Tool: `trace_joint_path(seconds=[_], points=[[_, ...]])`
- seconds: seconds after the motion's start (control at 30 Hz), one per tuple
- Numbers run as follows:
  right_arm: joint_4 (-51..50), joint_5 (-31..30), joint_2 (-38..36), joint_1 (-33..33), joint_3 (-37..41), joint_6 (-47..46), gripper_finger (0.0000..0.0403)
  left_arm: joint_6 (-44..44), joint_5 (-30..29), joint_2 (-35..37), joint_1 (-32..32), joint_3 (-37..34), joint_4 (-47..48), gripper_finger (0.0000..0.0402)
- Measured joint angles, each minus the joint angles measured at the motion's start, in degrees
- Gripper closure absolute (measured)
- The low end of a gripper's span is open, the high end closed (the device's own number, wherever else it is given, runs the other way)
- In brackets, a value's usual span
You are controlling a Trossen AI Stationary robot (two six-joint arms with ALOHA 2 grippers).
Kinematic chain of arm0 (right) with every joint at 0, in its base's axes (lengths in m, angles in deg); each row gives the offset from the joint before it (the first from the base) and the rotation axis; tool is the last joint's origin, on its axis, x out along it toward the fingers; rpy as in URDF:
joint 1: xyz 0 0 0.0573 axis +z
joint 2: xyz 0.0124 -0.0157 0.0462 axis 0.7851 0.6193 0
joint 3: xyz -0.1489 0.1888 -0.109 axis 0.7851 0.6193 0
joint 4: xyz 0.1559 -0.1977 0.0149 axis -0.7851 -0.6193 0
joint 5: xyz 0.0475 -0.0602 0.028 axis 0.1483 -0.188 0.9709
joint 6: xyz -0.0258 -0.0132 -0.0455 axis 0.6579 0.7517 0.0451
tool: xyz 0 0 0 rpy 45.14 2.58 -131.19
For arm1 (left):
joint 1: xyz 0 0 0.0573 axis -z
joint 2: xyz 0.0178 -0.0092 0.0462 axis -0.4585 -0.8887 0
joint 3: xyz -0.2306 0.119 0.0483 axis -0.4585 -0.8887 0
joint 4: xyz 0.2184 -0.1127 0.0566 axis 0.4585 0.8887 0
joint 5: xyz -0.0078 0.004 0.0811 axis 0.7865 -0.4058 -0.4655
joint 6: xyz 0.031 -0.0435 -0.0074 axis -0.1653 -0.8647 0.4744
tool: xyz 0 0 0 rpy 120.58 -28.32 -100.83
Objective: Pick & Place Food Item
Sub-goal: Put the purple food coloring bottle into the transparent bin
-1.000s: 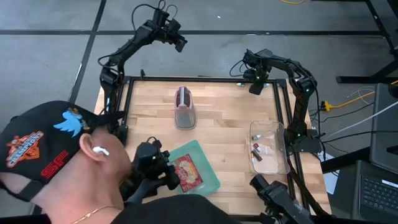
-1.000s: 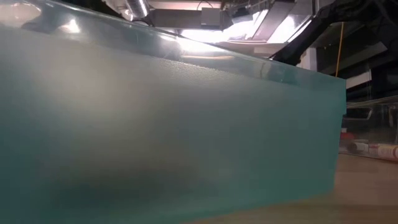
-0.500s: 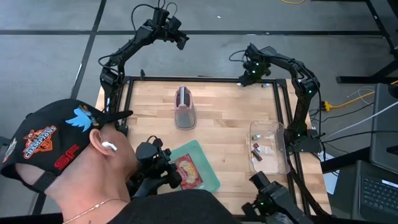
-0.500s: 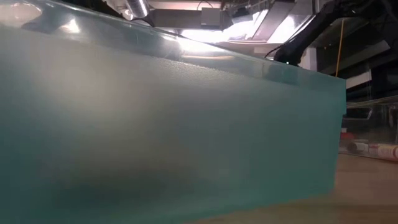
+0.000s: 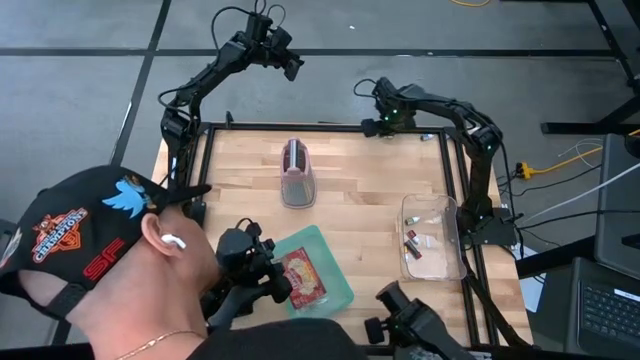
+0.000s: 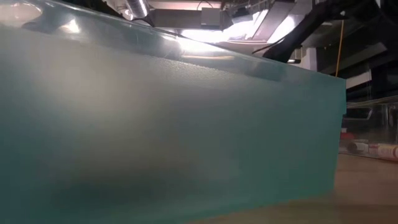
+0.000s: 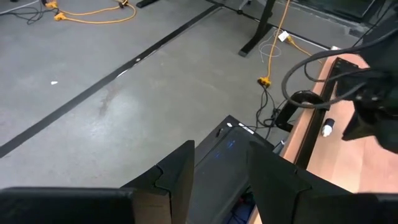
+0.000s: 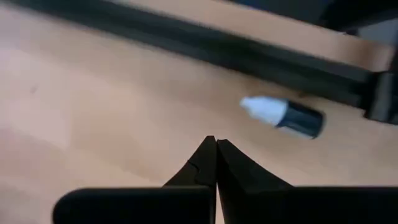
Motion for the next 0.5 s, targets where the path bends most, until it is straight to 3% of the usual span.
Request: trace_joint_path(seconds=[0.27, 0.5], points=[[5.62, -4.16, 0.93, -0.03, 0.02, -4.66, 0.0402, 0.16, 0.0, 0.0, 0.0, 0.0, 0.0, 0.0261], [2.3, -8.75, 0.93, -1.59, 0.02, -4.6, 0.0402, 0.16, 0.0, 0.0, 0.0, -0.01, -0.01, 0.0261]])
